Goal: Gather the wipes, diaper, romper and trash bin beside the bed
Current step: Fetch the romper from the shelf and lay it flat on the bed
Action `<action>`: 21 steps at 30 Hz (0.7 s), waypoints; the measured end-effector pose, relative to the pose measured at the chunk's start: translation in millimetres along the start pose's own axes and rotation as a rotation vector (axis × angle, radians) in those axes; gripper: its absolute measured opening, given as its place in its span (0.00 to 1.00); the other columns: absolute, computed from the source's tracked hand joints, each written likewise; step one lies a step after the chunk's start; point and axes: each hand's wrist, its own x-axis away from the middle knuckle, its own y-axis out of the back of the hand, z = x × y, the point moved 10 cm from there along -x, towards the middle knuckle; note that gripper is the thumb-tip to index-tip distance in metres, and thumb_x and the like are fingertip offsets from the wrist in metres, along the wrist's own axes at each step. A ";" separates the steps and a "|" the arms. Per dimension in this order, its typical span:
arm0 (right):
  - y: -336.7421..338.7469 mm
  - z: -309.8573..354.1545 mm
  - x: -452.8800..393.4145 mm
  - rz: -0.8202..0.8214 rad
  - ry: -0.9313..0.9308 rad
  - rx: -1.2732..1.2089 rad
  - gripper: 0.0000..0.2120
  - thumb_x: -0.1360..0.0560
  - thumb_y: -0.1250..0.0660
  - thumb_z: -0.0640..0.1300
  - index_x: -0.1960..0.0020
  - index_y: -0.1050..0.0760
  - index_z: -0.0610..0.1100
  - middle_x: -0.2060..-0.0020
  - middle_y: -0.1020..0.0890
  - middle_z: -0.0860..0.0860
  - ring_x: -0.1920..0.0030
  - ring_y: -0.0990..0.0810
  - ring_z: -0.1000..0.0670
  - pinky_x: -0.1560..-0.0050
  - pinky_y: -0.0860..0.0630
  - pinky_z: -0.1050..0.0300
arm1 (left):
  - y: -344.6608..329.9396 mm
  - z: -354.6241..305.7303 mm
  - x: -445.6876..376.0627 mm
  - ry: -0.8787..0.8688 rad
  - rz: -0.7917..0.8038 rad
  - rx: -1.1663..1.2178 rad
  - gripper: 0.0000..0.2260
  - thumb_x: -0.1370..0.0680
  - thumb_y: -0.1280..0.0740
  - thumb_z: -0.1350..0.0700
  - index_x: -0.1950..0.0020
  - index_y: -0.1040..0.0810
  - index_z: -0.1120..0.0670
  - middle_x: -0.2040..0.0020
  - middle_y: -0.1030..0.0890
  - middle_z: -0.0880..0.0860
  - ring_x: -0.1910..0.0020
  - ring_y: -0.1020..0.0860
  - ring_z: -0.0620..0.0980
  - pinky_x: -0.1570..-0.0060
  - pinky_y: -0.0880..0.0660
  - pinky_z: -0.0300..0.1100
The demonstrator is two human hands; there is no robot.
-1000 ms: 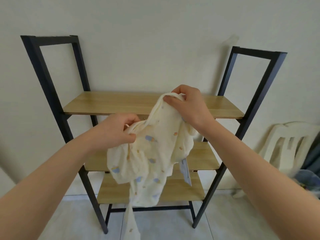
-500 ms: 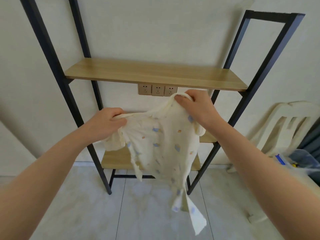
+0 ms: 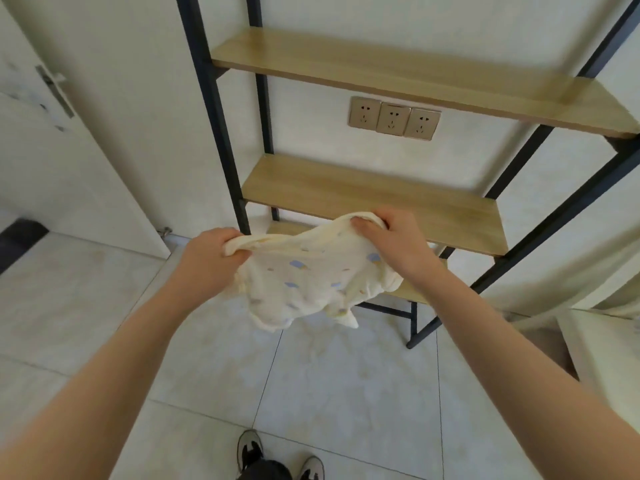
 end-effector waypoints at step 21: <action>-331.8 81.5 31.7 0.588 0.071 -0.025 0.11 0.23 0.35 0.46 0.56 0.24 0.38 0.65 0.26 0.46 0.69 0.28 0.54 0.69 0.26 0.60 | 90.5 281.0 171.2 0.697 -0.005 0.418 0.10 0.20 0.39 0.56 0.51 0.17 0.47 0.56 0.15 0.53 0.55 0.17 0.56 0.53 0.23 0.51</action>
